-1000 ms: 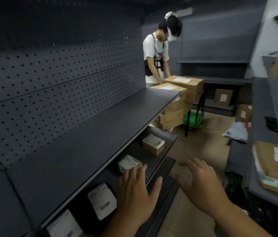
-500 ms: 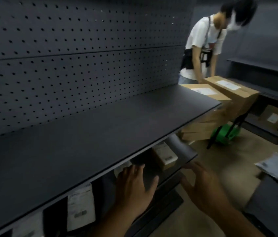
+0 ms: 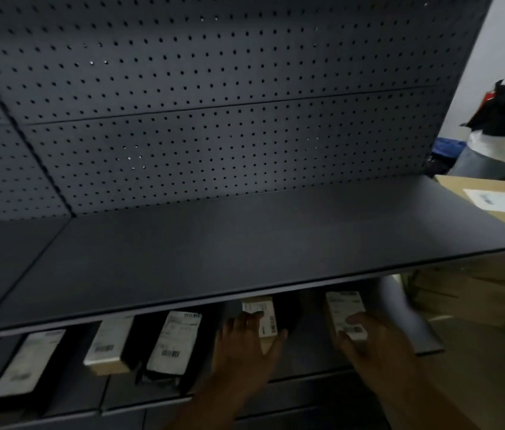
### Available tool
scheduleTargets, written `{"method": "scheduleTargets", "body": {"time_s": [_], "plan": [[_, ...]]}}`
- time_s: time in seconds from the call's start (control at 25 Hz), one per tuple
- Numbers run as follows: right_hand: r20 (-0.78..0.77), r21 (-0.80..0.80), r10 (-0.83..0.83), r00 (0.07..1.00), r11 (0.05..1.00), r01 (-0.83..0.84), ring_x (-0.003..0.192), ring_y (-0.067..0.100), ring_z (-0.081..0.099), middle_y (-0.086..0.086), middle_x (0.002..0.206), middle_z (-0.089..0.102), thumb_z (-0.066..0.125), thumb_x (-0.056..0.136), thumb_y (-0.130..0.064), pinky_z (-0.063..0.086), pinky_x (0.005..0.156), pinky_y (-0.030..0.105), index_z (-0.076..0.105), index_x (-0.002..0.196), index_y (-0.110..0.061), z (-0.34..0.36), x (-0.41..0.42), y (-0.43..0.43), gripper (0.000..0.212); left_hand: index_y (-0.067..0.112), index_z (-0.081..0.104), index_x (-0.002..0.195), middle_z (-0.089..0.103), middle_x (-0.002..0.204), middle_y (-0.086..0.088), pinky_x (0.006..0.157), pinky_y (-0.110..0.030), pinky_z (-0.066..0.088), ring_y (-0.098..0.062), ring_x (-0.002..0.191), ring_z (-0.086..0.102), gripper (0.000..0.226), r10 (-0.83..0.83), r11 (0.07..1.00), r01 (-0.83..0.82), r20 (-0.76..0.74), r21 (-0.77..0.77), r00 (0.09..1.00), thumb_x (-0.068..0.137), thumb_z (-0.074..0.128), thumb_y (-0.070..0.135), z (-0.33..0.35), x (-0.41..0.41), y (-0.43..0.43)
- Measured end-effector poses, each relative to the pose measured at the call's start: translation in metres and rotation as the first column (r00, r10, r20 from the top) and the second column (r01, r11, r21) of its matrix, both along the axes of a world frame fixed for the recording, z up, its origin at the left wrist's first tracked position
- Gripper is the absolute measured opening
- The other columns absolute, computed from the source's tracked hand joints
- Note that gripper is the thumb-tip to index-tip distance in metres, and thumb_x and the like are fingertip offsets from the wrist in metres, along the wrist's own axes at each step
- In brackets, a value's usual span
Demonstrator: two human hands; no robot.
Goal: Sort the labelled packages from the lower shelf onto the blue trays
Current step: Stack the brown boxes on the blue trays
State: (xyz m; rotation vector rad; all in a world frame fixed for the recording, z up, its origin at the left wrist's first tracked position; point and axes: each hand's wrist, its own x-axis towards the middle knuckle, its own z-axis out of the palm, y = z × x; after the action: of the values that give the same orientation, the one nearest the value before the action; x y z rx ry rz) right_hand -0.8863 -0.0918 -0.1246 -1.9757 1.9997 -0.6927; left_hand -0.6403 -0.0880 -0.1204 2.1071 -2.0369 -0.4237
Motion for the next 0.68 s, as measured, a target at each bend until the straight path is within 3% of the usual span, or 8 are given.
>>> {"method": "scheduleTargets", "body": {"time_s": [0.2,0.32,0.48,0.56,0.6,0.68], "plan": [[0.029,0.124,-0.002,1.0,0.992,-0.002,0.098,0.023,0.065,0.002,0.11,0.07,0.073,0.084,-0.04,0.053,0.085,0.036,0.067,0.103,-0.029,-0.035,-0.021,-0.022,0.023,0.03,0.043,0.149,0.047,0.15,0.002,0.113,-0.037,0.038,-0.021,0.137,0.044,0.075,0.093,0.995,-0.094,-0.011,-0.023,0.996,0.091,0.029,0.076,-0.012,-0.003,-0.005],[0.167,0.2,-0.143,0.975,0.974,0.109,0.107,0.028,0.064,0.009,0.122,0.067,0.07,0.089,-0.042,0.05,0.094,0.038,0.065,0.123,-0.018,-0.066,-0.032,-0.053,0.042,0.03,0.047,0.146,0.051,0.146,0.001,0.109,-0.035,0.043,-0.02,0.132,0.05,0.07,0.181,0.981,-0.186,-0.104,-0.047,0.978,0.092,0.039,0.072,-0.048,0.011,-0.032],[0.357,0.247,-0.304,0.883,0.943,0.225,0.082,0.023,0.062,0.013,0.107,0.071,0.071,0.087,-0.046,0.049,0.077,0.034,0.065,0.118,-0.011,-0.122,-0.05,-0.107,0.047,0.02,0.036,0.155,0.041,0.157,-0.008,0.117,-0.043,0.037,-0.028,0.143,0.04,0.087,0.426,0.9,-0.432,-0.336,0.062,0.84,0.088,0.054,0.072,-0.13,0.028,-0.073],[0.34,0.381,-0.449,0.826,0.869,0.316,0.077,0.023,0.06,0.011,0.093,0.068,0.071,0.084,-0.055,0.049,0.084,0.04,0.062,0.114,-0.011,-0.155,-0.058,-0.121,0.054,0.02,0.029,0.158,0.035,0.161,-0.009,0.119,-0.048,0.034,-0.03,0.147,0.033,0.099,0.479,0.875,-0.467,-0.366,0.127,0.798,0.082,0.054,0.079,-0.167,0.028,-0.076],[0.318,0.447,-0.511,0.799,0.824,0.349,0.083,0.028,0.062,0.013,0.096,0.066,0.071,0.081,-0.059,0.049,0.09,0.046,0.059,0.118,-0.01,-0.17,-0.059,-0.126,0.062,0.021,0.027,0.159,0.032,0.162,-0.009,0.12,-0.049,0.033,-0.03,0.148,0.031,0.104,0.489,0.871,-0.467,-0.372,0.154,0.789,0.079,0.052,0.083,-0.178,0.027,-0.077],[0.242,0.494,-0.553,0.797,0.777,0.39,0.106,0.038,0.061,0.021,0.121,0.063,0.073,0.075,-0.065,0.045,0.1,0.052,0.051,0.134,-0.01,-0.199,-0.058,-0.135,0.083,0.024,0.025,0.159,0.031,0.161,-0.008,0.118,-0.051,0.035,-0.029,0.148,0.031,0.109,0.5,0.865,-0.461,-0.408,0.197,0.764,0.075,0.049,0.089,-0.191,0.023,-0.079]]}}
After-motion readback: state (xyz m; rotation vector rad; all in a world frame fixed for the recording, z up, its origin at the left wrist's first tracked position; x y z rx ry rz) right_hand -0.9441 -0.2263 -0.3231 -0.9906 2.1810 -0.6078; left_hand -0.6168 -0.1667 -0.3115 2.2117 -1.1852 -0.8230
